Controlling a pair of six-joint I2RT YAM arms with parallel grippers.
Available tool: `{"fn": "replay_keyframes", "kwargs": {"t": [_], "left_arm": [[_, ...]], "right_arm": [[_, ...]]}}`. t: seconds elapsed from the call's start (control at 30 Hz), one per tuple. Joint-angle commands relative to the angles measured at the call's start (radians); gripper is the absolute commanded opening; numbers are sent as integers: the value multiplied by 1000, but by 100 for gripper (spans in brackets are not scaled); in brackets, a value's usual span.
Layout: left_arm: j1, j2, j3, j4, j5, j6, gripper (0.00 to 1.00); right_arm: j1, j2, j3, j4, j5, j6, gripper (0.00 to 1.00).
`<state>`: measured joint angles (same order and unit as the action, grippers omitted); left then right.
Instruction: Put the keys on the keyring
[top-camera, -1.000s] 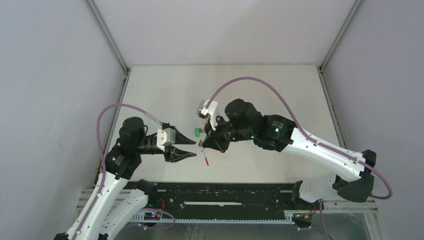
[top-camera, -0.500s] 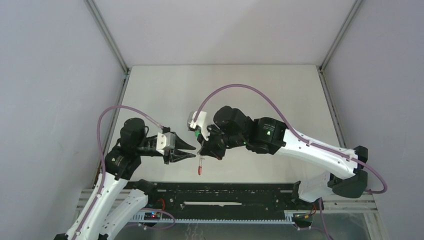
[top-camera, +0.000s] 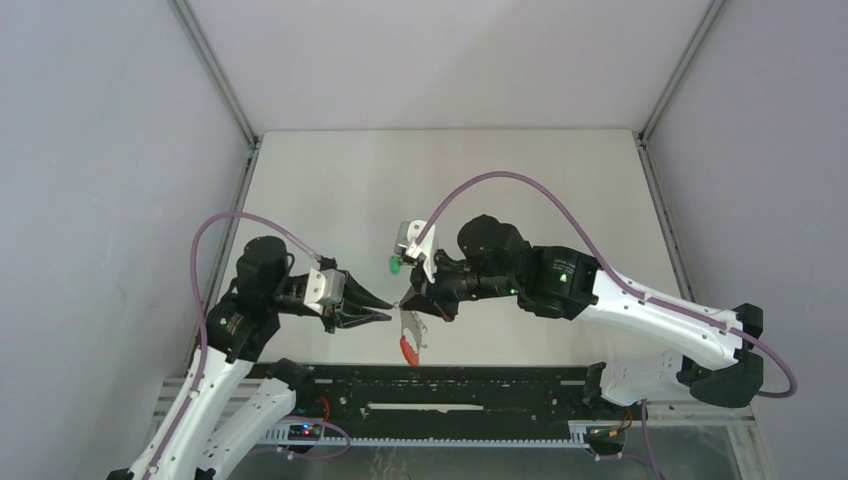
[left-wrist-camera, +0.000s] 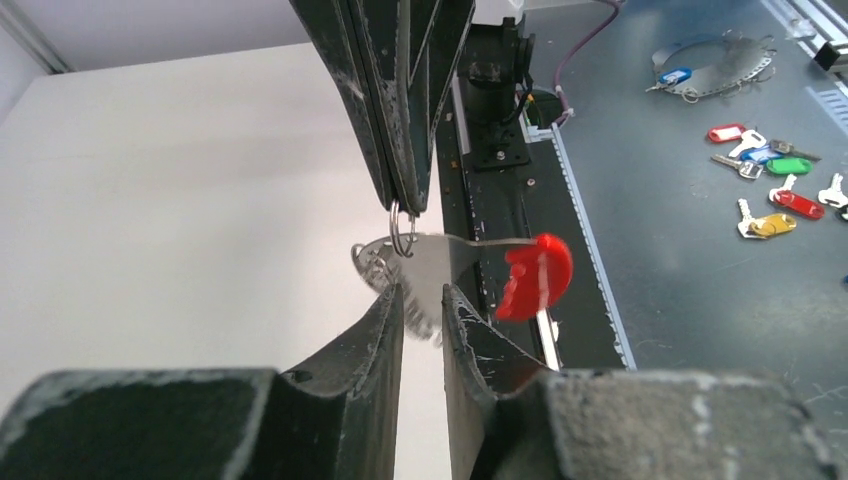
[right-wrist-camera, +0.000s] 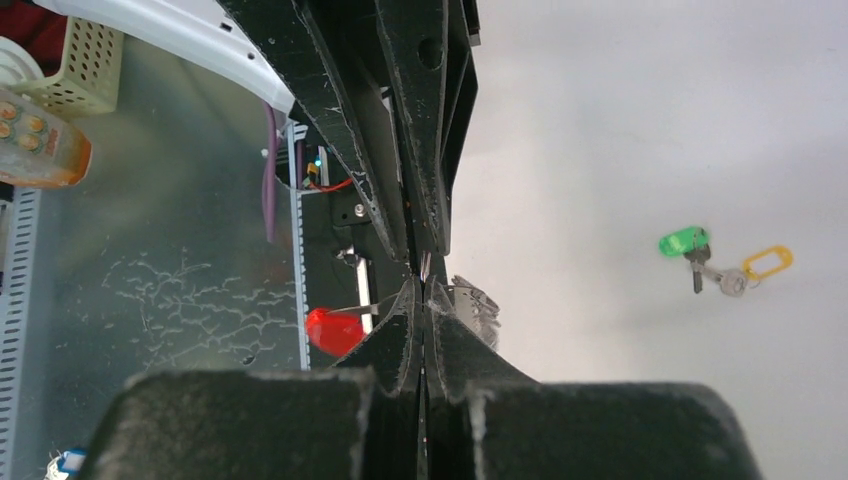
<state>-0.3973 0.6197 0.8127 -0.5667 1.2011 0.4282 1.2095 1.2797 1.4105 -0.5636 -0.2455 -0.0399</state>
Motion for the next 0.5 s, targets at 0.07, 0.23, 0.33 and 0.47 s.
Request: {"fn": "replay_keyframes", "kwargs": {"t": [0.07, 0.23, 0.33, 0.47], "left_arm": [[-11, 9, 71, 63, 31, -62, 25], [-12, 12, 69, 57, 39, -69, 25], [-14, 15, 75, 57, 48, -71, 25], [-15, 18, 79, 45, 57, -59, 20]], "right_arm": [[13, -3, 11, 75, -26, -24, 0], [18, 36, 58, 10, -27, -37, 0], [24, 66, 97, -47, -12, -49, 0], [32, 86, 124, -73, -1, -60, 0]]}}
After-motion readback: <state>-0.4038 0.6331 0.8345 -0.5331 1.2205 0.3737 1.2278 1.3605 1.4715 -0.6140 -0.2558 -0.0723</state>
